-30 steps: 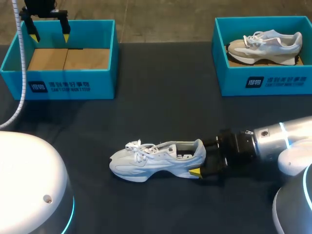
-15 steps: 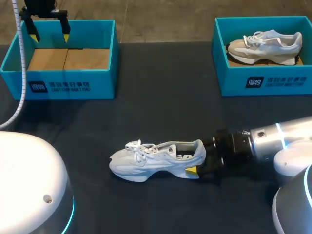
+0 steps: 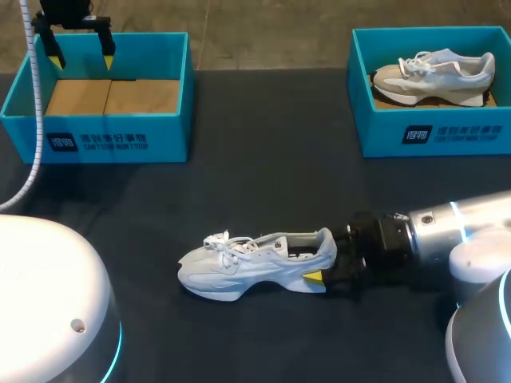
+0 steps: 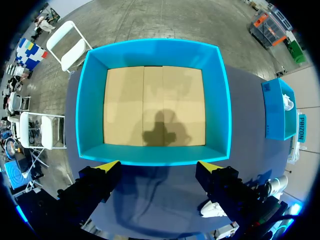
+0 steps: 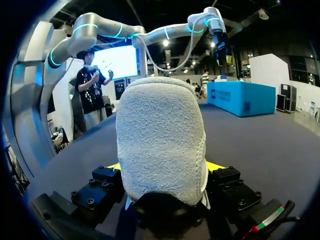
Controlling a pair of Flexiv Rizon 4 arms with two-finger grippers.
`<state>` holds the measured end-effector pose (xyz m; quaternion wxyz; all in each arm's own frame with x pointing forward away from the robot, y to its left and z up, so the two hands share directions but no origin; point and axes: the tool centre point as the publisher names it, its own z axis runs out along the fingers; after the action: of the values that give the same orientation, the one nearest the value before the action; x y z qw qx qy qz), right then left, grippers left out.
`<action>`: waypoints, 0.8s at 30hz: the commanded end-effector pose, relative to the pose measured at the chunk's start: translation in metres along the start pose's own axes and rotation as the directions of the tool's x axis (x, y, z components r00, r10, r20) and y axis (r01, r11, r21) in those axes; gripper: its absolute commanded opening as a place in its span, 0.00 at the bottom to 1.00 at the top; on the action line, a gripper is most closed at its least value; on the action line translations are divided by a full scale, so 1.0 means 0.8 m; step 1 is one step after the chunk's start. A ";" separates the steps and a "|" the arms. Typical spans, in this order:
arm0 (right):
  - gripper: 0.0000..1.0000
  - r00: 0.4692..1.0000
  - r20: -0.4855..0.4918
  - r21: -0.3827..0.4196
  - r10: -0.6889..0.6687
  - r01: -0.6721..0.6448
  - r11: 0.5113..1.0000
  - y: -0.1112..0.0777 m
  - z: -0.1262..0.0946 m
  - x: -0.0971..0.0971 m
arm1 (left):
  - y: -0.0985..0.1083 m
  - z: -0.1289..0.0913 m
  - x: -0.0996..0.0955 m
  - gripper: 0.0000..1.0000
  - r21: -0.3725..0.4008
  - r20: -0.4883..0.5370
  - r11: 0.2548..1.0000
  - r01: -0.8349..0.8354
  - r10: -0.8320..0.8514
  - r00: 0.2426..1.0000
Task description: Take the shoe out of the shoebox, open the shoe tongue, remove and reinsert the insole, then place the shoe into the shoebox
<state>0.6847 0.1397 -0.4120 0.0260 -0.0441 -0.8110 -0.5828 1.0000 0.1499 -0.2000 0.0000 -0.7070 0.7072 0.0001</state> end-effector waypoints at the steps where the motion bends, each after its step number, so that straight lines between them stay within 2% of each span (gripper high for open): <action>1: 0.00 1.000 -0.001 0.004 0.000 0.000 1.000 0.001 0.000 -0.001 | 0.000 0.000 0.000 1.00 0.000 0.000 1.000 0.000 0.000 1.000; 4: 0.00 1.000 -0.001 0.004 0.000 0.000 1.000 0.001 0.000 -0.001 | 0.000 0.000 0.000 1.00 0.000 0.000 1.000 0.000 0.000 1.000; 6: 0.00 1.000 -0.001 0.004 0.000 0.000 1.000 0.001 0.000 -0.001 | 0.012 0.001 0.018 1.00 0.008 0.033 1.000 -0.001 0.000 0.999; 8: 0.00 1.000 -0.001 0.004 0.000 0.000 1.000 0.001 0.000 -0.001 | 0.025 0.000 0.031 1.00 -0.004 0.014 0.999 -0.033 0.033 0.999; 16: 0.00 1.000 -0.001 0.004 0.000 0.000 1.000 0.001 0.000 -0.001 | 0.067 0.006 0.079 1.00 -0.020 0.015 1.000 0.008 -0.007 1.000; 23: 0.00 1.000 -0.001 0.004 0.000 0.000 1.000 0.001 0.000 -0.001 | 0.110 0.010 0.123 1.00 0.001 -0.029 1.000 0.014 -0.014 0.999; 24: 0.00 1.000 -0.001 0.004 0.000 0.000 1.000 0.001 0.000 -0.001 | 0.113 0.009 0.127 1.00 -0.023 -0.056 1.000 0.014 -0.016 0.998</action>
<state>0.6857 0.1396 -0.4115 0.0275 -0.0434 -0.8121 -0.5812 0.9256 0.0496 -0.2051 -0.0278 -0.7111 0.7025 0.0057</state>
